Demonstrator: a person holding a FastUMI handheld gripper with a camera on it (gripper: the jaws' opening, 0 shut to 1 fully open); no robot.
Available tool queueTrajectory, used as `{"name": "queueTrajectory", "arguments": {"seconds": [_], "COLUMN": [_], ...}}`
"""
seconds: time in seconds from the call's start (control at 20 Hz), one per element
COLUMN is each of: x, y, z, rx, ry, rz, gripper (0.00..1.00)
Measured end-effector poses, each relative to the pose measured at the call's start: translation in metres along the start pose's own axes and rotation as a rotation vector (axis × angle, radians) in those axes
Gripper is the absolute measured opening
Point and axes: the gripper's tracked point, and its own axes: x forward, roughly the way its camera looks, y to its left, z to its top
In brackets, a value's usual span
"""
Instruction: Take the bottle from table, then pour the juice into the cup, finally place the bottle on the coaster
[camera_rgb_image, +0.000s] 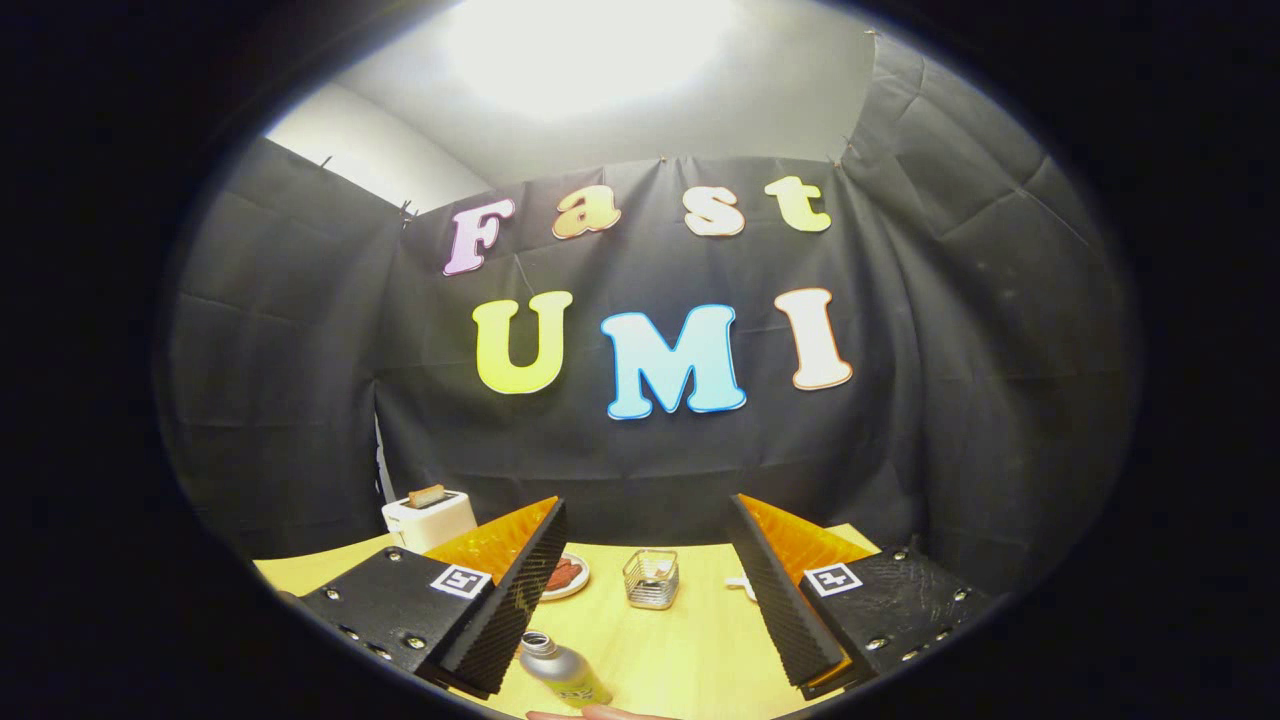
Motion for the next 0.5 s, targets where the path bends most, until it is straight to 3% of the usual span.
{"name": "queueTrajectory", "arguments": {"seconds": [0.5], "x": [0.015], "y": [0.060], "z": [-0.105], "rx": [0.031], "ry": [0.059], "rz": [0.066], "gripper": [0.99]}}
